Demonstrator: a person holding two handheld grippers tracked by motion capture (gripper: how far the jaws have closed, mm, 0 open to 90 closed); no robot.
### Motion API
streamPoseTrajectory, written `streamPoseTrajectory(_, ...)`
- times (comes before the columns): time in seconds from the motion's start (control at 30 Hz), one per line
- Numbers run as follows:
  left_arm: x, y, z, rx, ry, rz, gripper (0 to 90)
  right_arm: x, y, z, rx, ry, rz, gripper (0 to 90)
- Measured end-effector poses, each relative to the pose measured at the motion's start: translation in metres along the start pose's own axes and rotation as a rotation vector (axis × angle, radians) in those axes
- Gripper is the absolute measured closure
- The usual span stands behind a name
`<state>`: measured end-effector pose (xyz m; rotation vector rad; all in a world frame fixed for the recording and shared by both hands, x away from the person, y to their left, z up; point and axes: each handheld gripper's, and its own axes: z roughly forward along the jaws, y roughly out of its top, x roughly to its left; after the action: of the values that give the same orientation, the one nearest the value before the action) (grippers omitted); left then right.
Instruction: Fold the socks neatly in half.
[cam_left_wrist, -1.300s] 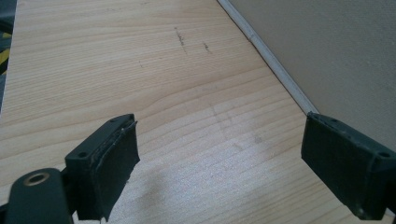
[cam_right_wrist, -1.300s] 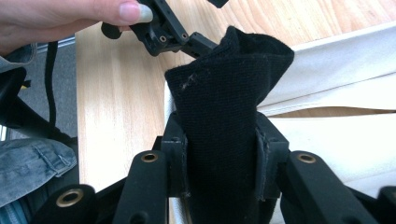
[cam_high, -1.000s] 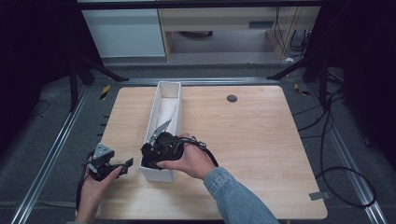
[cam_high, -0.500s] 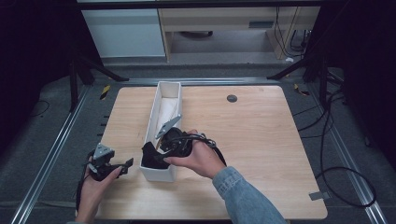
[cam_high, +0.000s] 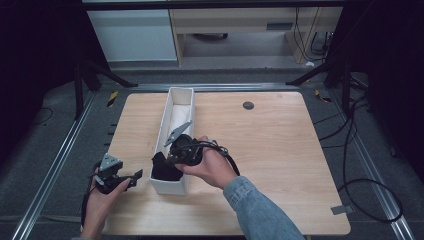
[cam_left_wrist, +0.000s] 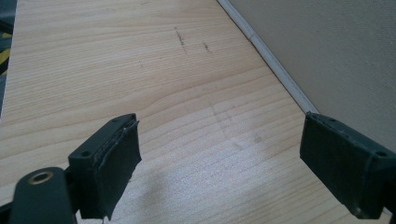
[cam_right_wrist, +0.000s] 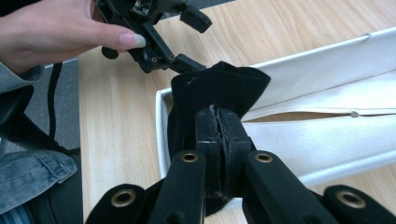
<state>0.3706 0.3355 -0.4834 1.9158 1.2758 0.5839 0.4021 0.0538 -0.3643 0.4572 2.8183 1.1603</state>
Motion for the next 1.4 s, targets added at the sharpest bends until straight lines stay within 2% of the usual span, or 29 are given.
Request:
streamPoseTrajectory(0.23,0.000,0.000,0.000,0.004,0.002,0.001,11.7,0.006,0.002,0.009,0.023,0.020,-0.014,89.7)
streamPoseTrajectory(0.6,0.001,0.000,0.000,0.003,0.003,0.001,11.7,0.006,-0.002,0.025,0.054,0.038,-0.014,89.8)
streamPoseTrajectory(0.77,0.000,0.000,0.000,0.004,0.000,-0.001,11.7,0.007,-0.004,0.036,0.084,0.057,-0.015,89.7)
streamPoseTrajectory(1.4,0.001,0.000,0.000,0.001,0.002,-0.005,11.8,0.003,-0.008,0.050,0.114,0.058,0.003,89.9)
